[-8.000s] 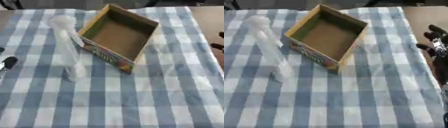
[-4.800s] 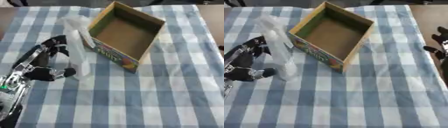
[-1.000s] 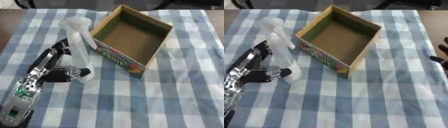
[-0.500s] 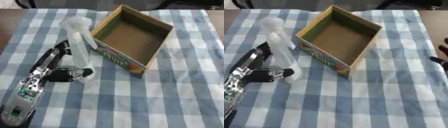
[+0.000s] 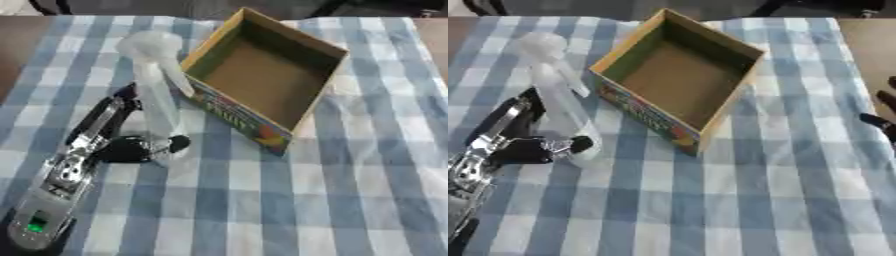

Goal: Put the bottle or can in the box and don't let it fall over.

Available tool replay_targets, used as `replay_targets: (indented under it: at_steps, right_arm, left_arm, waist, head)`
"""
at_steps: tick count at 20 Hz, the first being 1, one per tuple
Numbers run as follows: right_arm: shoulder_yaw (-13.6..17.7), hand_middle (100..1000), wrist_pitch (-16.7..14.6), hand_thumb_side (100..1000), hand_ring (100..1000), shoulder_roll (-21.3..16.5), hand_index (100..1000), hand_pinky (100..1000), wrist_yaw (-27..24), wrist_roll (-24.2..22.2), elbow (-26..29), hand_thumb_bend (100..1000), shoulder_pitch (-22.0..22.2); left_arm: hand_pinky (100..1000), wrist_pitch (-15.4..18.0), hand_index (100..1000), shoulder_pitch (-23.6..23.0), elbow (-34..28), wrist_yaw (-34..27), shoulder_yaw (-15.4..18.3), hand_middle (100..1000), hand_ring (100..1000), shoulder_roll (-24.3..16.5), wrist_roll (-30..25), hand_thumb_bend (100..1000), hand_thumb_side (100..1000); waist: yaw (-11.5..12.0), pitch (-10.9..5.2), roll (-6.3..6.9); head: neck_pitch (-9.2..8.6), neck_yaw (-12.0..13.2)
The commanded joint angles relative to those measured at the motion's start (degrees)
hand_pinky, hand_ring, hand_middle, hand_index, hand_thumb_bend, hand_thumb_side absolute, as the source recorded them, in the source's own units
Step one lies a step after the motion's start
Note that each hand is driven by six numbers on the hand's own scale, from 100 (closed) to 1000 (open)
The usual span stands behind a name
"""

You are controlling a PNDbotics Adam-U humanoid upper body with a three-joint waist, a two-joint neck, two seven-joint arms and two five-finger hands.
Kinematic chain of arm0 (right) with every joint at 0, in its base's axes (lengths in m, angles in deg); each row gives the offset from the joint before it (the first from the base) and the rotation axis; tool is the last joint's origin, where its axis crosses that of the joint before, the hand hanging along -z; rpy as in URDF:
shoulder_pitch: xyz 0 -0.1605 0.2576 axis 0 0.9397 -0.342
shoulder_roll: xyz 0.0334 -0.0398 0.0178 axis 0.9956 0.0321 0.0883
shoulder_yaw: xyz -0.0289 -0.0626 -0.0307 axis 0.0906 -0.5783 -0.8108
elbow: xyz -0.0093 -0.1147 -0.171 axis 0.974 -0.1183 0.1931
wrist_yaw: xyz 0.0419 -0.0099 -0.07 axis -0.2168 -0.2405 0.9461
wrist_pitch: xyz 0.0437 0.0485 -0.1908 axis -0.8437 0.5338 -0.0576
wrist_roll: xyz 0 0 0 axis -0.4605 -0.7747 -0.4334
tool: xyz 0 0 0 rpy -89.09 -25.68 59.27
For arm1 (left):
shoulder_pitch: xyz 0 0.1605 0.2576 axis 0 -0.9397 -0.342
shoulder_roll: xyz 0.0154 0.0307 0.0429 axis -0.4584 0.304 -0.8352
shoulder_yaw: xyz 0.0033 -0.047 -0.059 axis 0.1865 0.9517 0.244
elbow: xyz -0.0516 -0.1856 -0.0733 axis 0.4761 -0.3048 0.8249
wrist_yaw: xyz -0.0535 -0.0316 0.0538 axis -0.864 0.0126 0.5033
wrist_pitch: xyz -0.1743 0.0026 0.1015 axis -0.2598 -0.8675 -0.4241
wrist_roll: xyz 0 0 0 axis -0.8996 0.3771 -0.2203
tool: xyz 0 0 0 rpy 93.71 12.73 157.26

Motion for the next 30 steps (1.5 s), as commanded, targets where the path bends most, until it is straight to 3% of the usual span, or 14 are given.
replay_targets:
  at_steps: [1, 22, 26, 30]
  right_arm:
    - [0.09, 1000, -0.09, 697, 1000, -0.6, 905, 809, 0.31, -0.23, 0.54, 100, -0.37]
    - [0.08, 1000, -0.11, 710, 1000, -0.23, 905, 810, 0.27, -0.35, 0.39, 100, -0.35]
    - [0.07, 1000, -0.08, 714, 1000, -0.16, 905, 810, 0.26, -0.37, 0.35, 100, -0.35]
    - [0.07, 1000, -0.03, 716, 999, -0.06, 905, 810, 0.3, -0.38, 0.29, 100, -0.36]
  left_arm:
    - [1000, -0.32, 914, 0.82, -0.06, 0.02, -0.12, 783, 679, -0.2, -0.21, 763, 308]
    - [1000, 0.1, 837, 0.44, 4.55, 1.38, -1.48, 764, 674, 0.59, -0.85, 712, 288]
    - [1000, 0.19, 810, 0.43, 5.03, 1.09, -1.55, 757, 671, 0.74, -0.67, 604, 254]
    - [1000, -0.04, 766, 0.45, 5.33, 0.1, -1.61, 743, 662, 0.86, -0.19, 500, 153]
  waist:
    - [-0.1, -0.76, -0.13]
    - [-0.55, -0.64, -0.38]
    - [-0.54, -0.61, -0.41]
    - [-0.57, -0.54, -0.43]
  head:
    - [-0.89, 0.14]
    - [-1.55, 0.16]
    - [-1.63, 0.17]
    - [-1.72, 0.17]
